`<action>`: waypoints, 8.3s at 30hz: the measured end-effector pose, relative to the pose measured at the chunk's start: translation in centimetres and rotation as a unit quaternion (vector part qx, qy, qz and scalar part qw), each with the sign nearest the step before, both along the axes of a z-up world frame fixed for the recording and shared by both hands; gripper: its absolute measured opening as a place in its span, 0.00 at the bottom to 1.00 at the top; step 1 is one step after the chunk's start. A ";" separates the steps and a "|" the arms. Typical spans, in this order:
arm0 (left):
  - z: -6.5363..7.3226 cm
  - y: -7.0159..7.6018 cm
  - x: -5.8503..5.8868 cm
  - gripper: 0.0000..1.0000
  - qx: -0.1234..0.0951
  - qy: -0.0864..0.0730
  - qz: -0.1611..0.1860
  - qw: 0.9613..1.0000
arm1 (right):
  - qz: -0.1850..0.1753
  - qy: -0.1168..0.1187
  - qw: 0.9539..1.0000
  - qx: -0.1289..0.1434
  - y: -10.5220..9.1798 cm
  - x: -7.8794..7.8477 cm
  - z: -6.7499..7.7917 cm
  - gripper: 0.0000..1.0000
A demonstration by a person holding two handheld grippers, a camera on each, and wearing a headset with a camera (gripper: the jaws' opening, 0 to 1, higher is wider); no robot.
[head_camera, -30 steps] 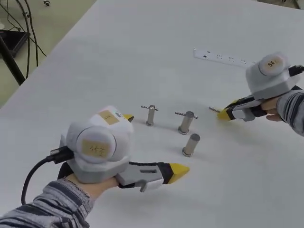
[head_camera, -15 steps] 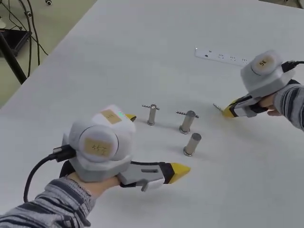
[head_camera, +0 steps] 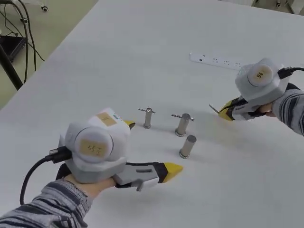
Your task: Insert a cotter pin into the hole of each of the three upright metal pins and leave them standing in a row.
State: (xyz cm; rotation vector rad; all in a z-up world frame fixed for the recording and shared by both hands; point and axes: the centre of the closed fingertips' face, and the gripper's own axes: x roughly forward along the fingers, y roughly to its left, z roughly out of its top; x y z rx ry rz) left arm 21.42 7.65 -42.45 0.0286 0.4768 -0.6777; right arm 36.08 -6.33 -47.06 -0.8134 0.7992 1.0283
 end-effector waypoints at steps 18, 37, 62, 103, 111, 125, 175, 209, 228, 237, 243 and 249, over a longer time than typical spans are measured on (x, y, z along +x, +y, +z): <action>1.7 -1.4 -0.6 0.59 -0.025 -0.006 -0.022 0.999 | 0.115 -0.074 0.991 0.011 2.1 -6.8 4.4 0.00; 2.5 -1.9 -0.8 0.37 -0.070 0.042 -0.007 0.997 | 0.231 -0.110 0.966 0.018 6.6 -13.3 6.7 0.00; 4.4 -3.7 -2.1 0.00 -0.204 0.081 -0.011 0.976 | 0.283 -0.117 0.951 0.046 9.9 -17.0 7.9 0.00; 4.5 -4.3 -5.5 0.00 -0.038 -0.074 -0.211 0.974 | 0.209 0.017 0.970 0.125 9.2 -19.7 6.6 0.02; 5.0 -4.3 -6.0 0.00 -0.049 -0.075 -0.219 0.972 | 0.221 0.023 0.967 0.123 9.3 -20.4 6.6 0.00; 4.5 -4.5 -5.2 0.04 -0.031 -0.077 -0.190 0.978 | 0.252 -0.020 0.964 0.083 8.7 -20.0 6.7 0.00; -3.0 -6.2 2.8 0.23 0.031 -0.026 -0.038 0.998 | 0.160 -0.037 0.986 -0.005 3.1 -11.7 1.4 0.00; -4.4 -6.9 2.9 0.11 0.011 0.007 -0.015 1.000 | 0.186 -0.028 0.982 0.000 5.2 -12.7 2.2 0.00; -4.9 -6.9 3.1 0.11 0.005 0.007 -0.006 1.000 | 0.150 -0.037 0.988 0.011 6.8 -12.4 2.2 0.00; -4.9 -6.9 3.1 0.11 0.002 0.011 -0.006 1.000 | 0.140 -0.039 0.989 0.020 6.6 -12.4 2.8 0.06; -5.0 -6.9 3.1 0.11 0.001 0.013 -0.006 1.000 | 0.124 -0.031 0.991 0.032 6.0 -12.3 3.3 0.02; -5.0 -6.9 3.0 0.11 -0.001 0.015 -0.005 1.000 | 0.115 -0.016 0.992 0.047 6.2 -12.6 3.1 0.00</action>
